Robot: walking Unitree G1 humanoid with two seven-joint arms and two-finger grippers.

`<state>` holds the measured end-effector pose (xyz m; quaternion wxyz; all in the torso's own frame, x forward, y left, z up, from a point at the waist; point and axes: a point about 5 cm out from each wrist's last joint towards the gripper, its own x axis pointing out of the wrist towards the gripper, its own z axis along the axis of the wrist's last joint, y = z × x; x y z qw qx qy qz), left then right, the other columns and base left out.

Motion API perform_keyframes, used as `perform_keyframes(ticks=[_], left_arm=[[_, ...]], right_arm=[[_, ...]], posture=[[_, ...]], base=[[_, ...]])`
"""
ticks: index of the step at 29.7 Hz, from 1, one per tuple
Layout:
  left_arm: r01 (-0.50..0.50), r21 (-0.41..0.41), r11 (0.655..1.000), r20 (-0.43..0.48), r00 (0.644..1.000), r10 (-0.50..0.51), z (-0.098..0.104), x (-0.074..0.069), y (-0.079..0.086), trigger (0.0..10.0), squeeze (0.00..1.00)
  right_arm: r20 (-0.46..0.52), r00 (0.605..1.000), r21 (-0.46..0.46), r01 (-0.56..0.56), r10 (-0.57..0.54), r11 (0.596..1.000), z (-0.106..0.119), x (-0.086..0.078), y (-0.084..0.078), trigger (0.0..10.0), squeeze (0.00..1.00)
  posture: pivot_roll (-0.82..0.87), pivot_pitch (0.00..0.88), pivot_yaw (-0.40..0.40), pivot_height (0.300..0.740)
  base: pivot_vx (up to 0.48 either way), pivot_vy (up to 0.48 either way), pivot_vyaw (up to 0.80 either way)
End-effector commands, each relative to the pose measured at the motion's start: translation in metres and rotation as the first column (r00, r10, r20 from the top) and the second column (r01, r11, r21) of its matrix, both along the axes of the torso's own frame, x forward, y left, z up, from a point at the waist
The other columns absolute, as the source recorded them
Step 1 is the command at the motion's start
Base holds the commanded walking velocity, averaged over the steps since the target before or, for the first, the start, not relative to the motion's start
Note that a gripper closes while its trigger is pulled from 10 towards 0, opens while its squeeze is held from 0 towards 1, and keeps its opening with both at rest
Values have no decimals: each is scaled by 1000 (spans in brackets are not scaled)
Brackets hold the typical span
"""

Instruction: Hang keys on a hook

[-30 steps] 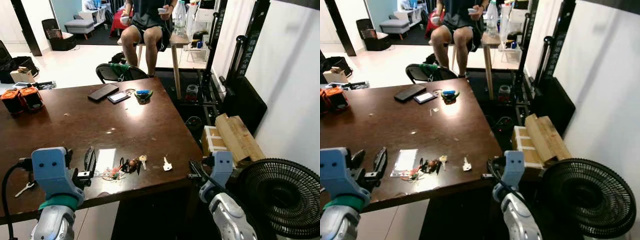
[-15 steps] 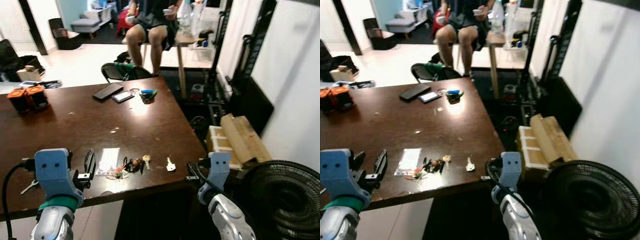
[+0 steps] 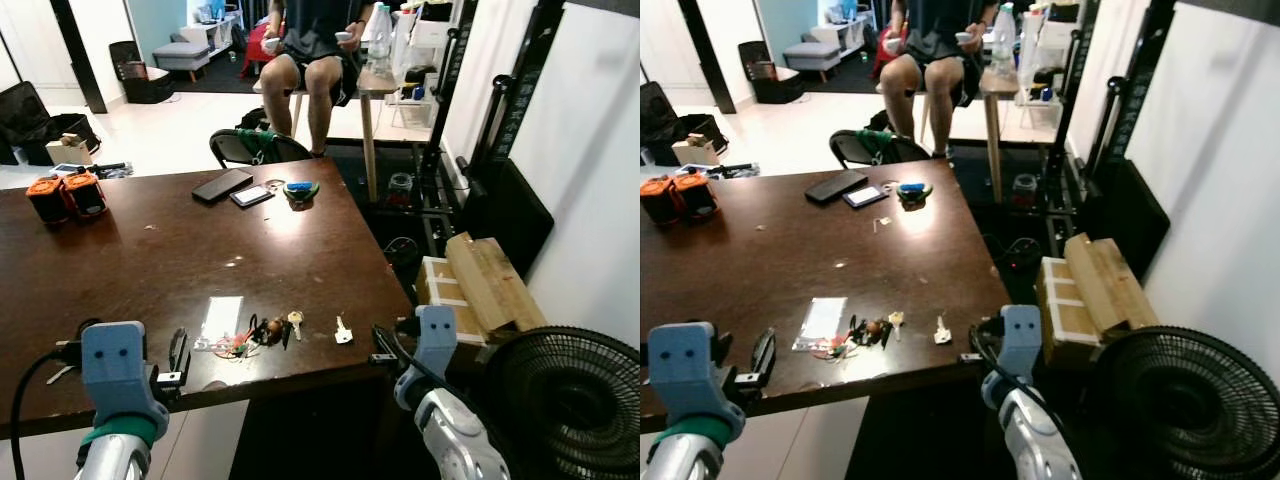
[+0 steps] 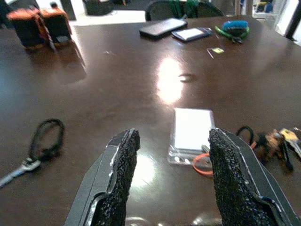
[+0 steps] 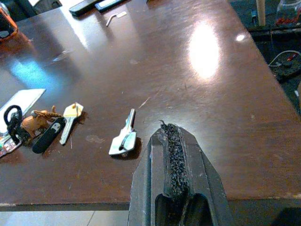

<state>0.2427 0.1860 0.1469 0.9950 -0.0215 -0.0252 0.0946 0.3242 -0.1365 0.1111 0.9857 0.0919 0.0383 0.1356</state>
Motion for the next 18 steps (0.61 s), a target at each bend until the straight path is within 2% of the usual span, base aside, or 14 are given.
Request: perform_keyframes(ticks=[1, 2, 10, 18], left_arm=[[-21, 17, 1000, -26, 999, 22, -6, -2, 3, 10000, 0], [-34, 14, 999, -27, 999, 34, -7, -2, 2, 10000, 0], [-87, -7, 996, -23, 996, 87, -14, -6, -4, 10000, 0], [-80, 2, 997, 0, 997, 80, -12, -4, -3, 10000, 0]], right_arm=[[-25, 999, -16, -25, 24, 1000, -5, -1, 3, 10000, 0], [-26, 999, -26, -42, 42, 999, -4, 0, 4, 10000, 0], [-23, 994, -75, -104, 103, 992, 4, 11, 5, 10000, 0], [-26, 995, -82, -99, 97, 992, 2, 11, 6, 10000, 0]], posture=[[-127, 24, 66, 740], [-130, 25, 32, 740], [-139, 23, -36, 740], [-141, 22, -39, 740]], base=[[0, 0, 0], [0, 0, 0], [0, 0, 0], [0, 0, 0]])
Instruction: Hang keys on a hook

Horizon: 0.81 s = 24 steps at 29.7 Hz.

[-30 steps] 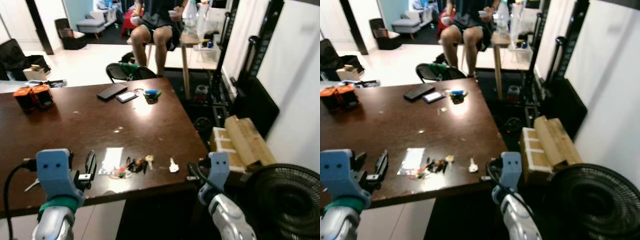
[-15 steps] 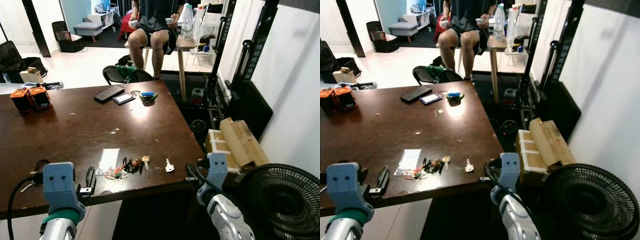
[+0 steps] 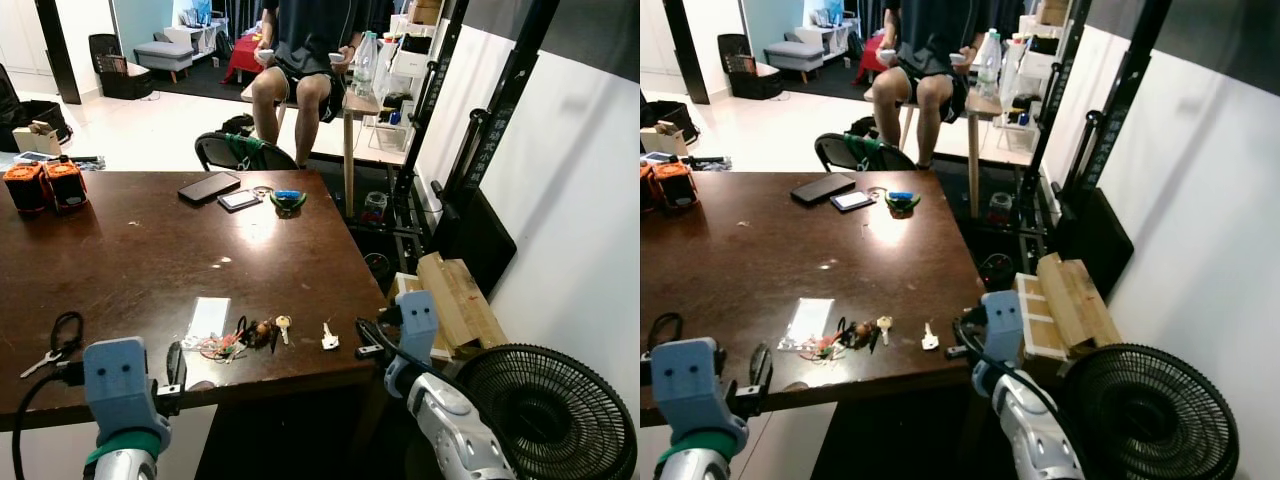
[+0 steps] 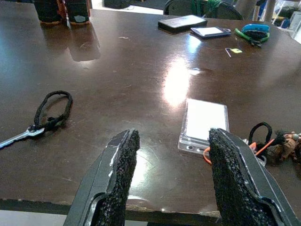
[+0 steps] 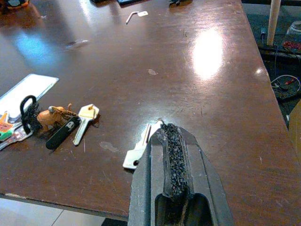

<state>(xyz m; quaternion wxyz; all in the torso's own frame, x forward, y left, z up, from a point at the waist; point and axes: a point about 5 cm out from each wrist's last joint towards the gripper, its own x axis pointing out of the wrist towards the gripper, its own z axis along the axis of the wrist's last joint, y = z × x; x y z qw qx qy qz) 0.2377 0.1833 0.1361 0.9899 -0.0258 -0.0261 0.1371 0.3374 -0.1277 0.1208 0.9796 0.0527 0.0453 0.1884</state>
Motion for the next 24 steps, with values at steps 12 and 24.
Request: perform_keyframes(ticks=[12, 24], left_arm=[[36, 34, 999, 13, 999, -37, 6, 5, -1, 10000, 0], [28, 27, 999, 59, 998, -29, 14, 6, 1, 10000, 0]], right_arm=[[-38, 999, 1, 31, -31, 1000, -12, -7, -4, 10000, 0], [-50, 999, 12, -1, 2, 1000, -16, -11, 0, 10000, 0]], posture=[[-142, 31, 4, 740], [-135, 37, 18, 740]], base=[[0, 0, 0], [272, 0, 667]])
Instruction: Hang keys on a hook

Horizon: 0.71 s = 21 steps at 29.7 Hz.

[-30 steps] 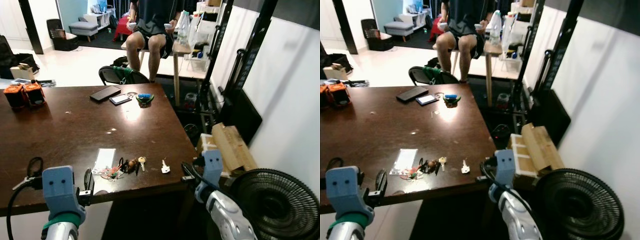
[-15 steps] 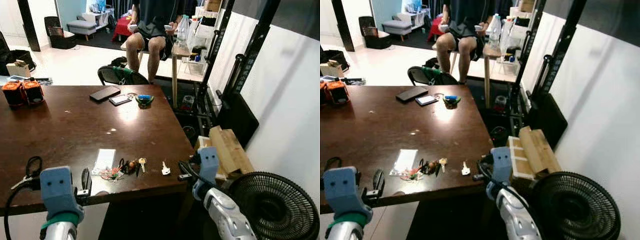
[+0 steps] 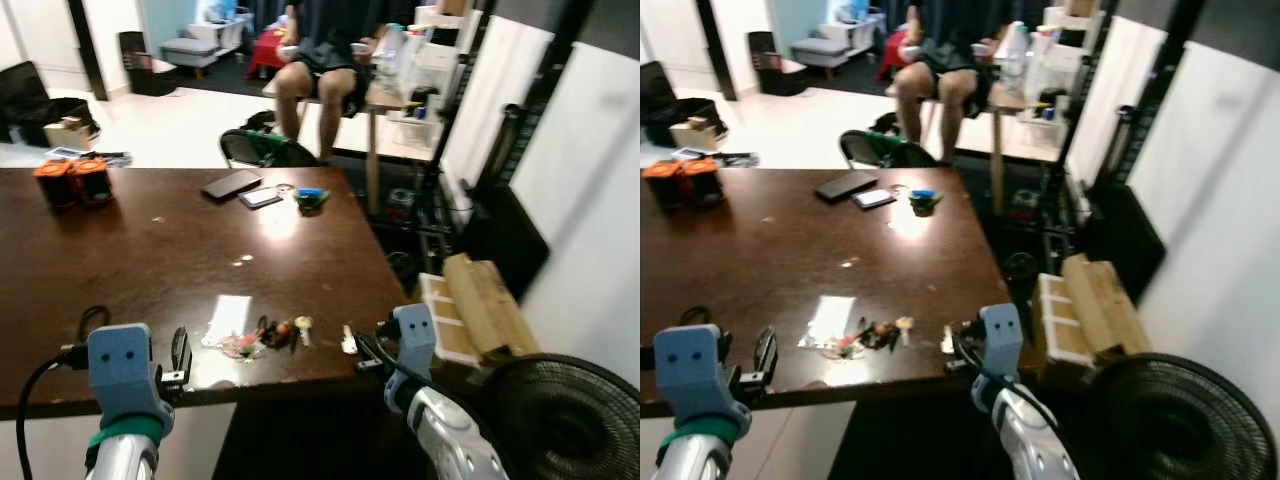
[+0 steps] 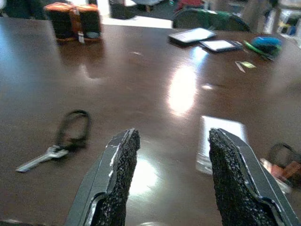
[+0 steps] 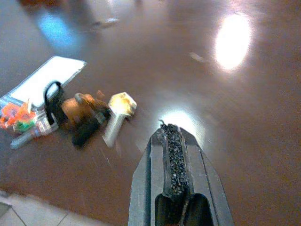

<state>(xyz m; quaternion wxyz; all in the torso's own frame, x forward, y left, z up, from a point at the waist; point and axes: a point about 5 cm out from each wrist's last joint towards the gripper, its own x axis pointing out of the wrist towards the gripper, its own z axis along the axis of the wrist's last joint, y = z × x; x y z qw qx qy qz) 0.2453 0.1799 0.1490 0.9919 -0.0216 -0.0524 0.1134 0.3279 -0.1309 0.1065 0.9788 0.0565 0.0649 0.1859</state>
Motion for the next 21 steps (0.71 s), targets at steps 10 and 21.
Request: perform_keyframes(ticks=[10, 21], left_arm=[[-57, -41, 998, 7, 998, 58, 1, -1, 10, 10000, 0], [6, -124, 992, 90, 996, 5, 14, -2, 12, 10000, 0]], right_arm=[[-22, 1000, 23, -2, 3, 1000, -3, -3, 3, 10000, 0], [-21, 1000, 36, 8, -7, 999, -2, -3, 3, 10000, 0]], posture=[[-133, 40, 23, 740], [-132, 41, 29, 740]], base=[[233, 0, 0], [0, 0, 0]])
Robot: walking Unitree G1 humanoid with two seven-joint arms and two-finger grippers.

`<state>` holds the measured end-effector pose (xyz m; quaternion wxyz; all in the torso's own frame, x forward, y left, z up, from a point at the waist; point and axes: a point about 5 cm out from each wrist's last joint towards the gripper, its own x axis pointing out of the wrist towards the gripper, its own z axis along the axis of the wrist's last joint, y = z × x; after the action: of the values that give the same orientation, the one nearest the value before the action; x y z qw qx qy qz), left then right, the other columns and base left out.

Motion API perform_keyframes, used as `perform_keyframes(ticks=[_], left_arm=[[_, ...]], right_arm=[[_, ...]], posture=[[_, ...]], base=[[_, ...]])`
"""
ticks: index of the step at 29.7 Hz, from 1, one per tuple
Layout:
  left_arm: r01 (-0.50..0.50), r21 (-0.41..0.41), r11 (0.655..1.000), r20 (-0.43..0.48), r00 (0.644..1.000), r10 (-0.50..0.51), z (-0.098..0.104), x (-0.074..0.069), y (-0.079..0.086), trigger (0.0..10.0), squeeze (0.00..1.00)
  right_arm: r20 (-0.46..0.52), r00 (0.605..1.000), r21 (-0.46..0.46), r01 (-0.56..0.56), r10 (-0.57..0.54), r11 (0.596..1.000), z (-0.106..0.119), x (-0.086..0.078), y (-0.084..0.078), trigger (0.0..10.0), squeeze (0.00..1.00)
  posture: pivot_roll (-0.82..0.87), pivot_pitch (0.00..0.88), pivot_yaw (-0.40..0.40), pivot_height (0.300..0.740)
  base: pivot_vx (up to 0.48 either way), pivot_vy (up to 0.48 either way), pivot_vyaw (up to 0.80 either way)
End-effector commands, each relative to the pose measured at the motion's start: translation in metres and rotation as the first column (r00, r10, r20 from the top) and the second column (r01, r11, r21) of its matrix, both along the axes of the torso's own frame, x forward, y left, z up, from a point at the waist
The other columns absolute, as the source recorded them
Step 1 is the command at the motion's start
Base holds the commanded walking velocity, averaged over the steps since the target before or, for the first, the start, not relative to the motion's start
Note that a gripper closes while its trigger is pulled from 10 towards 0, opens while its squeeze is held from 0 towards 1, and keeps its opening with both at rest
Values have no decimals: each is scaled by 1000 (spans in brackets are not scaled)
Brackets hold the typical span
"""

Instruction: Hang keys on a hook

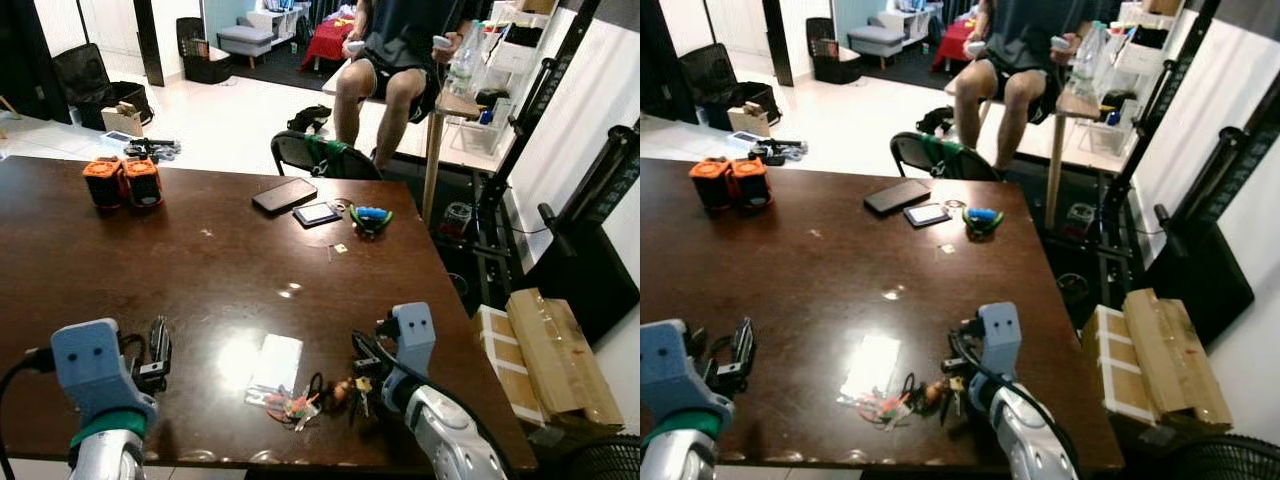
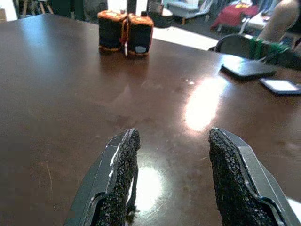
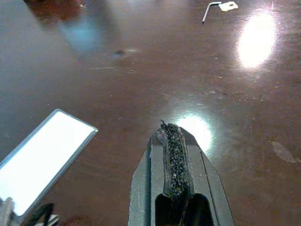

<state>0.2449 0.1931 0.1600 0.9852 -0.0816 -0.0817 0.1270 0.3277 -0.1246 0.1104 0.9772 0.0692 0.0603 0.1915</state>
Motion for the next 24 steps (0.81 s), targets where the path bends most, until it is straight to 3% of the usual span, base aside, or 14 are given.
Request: perform_keyframes(ticks=[1, 4, 12, 18, 24], left_arm=[[24, -9, 1000, 20, 1000, -23, 3, -2, -1, 10000, 0], [103, 26, 994, 99, 989, -105, 19, -4, -3, 10000, 0], [136, 55, 989, 47, 989, -138, 12, -17, 0, 10000, 0], [145, 29, 989, 49, 988, -146, 11, -15, -6, 10000, 0], [189, 31, 981, 46, 981, -190, 11, -10, -14, 10000, 0]], right_arm=[[-26, 1000, 8, 16, -16, 1000, -6, -3, -3, 10000, 0], [4, 999, 46, 40, -40, 998, -1, -2, -6, 10000, 0], [2, 997, 33, 76, -76, 997, -2, -1, -17, 10000, 0], [-6, 996, 32, 84, -84, 996, -4, -3, -19, 10000, 0], [-9, 996, 37, 88, -88, 995, -6, -4, -17, 10000, 0]], posture=[[-132, 41, 29, 740], [-128, 37, 37, 740], [-129, 37, 44, 740], [-129, 37, 44, 740], [-128, 26, 63, 740]], base=[[0, 0, 0], [0, 0, 0], [0, 0, 0], [0, 0, 0], [0, 336, 0]])
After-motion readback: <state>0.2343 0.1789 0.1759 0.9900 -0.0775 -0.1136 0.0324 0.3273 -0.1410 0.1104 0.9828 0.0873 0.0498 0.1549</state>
